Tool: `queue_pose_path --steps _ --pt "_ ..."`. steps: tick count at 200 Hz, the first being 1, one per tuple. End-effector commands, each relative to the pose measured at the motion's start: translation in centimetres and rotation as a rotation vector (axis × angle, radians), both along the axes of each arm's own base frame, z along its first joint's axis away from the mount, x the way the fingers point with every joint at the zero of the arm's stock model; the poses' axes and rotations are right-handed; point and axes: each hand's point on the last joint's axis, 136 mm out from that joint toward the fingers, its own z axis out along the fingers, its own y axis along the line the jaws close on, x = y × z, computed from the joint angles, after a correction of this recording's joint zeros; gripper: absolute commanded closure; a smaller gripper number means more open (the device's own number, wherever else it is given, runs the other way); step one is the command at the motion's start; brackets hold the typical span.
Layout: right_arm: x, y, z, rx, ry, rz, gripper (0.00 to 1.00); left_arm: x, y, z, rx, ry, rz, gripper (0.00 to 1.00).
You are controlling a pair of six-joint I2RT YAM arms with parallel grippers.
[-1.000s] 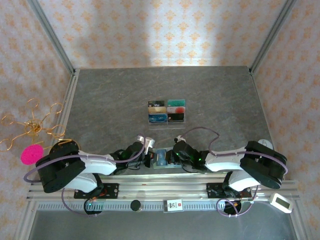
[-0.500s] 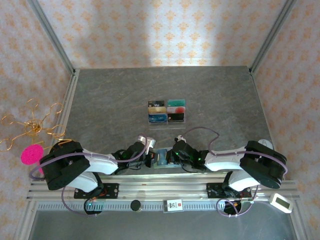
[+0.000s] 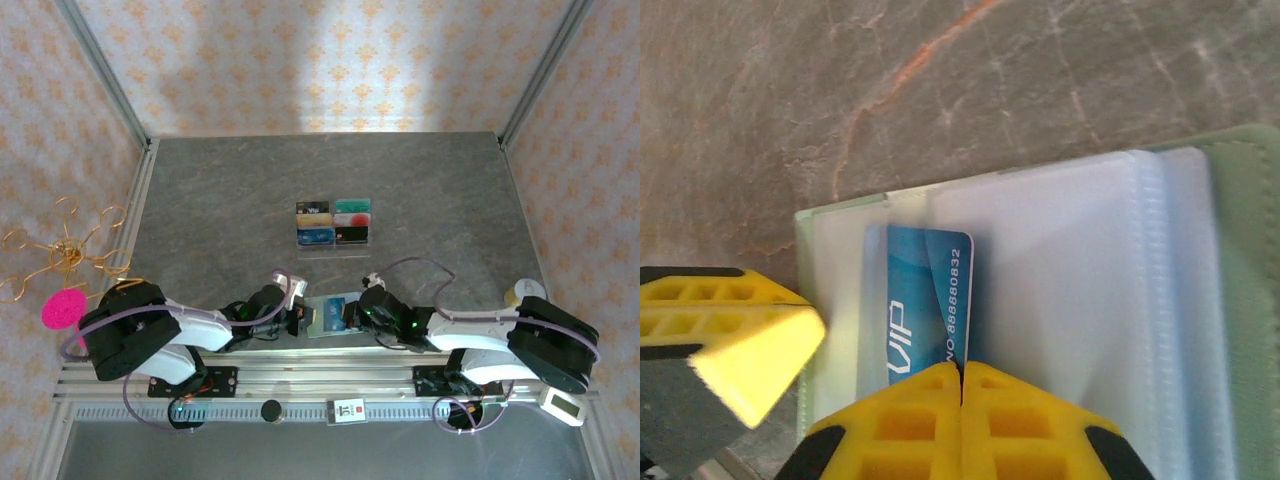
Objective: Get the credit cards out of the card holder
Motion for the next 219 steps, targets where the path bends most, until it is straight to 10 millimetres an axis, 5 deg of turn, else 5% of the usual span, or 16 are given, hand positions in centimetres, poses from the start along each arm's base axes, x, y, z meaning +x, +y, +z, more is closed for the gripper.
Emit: queue_pose_path --steps 1,38,65,97,136,154,183,201,219 --pt "0.0 -1.4 -0.8 -0.048 -0.004 -0.027 1.0 0.0 0.1 0.8 0.011 -0.016 -0.021 1.0" --pt "0.0 -1.2 -0.5 -0.034 -0.02 -0.006 1.0 0.3 -2.6 4.5 -0.057 -0.084 -0.057 1.0" --pt "0.0 -0.9 -0.2 -0.023 -0.026 0.003 1.0 0.1 -3.8 2.8 -0.022 -0.058 -0.104 1.0" --pt "-0.2 -0.8 -0.2 -0.018 -0.027 0.015 1.0 0.2 -2.9 0.1 0.067 -0.026 -0.084 1.0" --pt "-0.5 -0.4 -0.2 0.008 -0.021 0.035 1.0 0.0 -2.6 -0.6 0.107 -0.02 -0.098 1.0" --pt "-0.6 -0.2 -0.5 0.014 -0.013 0.044 0.86 -0.2 -3.0 -1.0 0.103 -0.003 -0.116 1.0" --pt "-0.5 0.4 -0.6 0.022 -0.004 0.064 0.81 -0.5 -3.4 -1.4 0.101 0.012 -0.132 1.0" --pt "-0.4 0.8 -0.7 0.021 -0.002 0.07 0.82 -0.7 -3.4 -1.5 0.1 0.016 -0.141 1.0" --pt "0.1 0.2 -0.9 -0.004 -0.001 0.035 0.95 -0.6 -3.2 -1.5 0.108 0.015 -0.133 1.0"
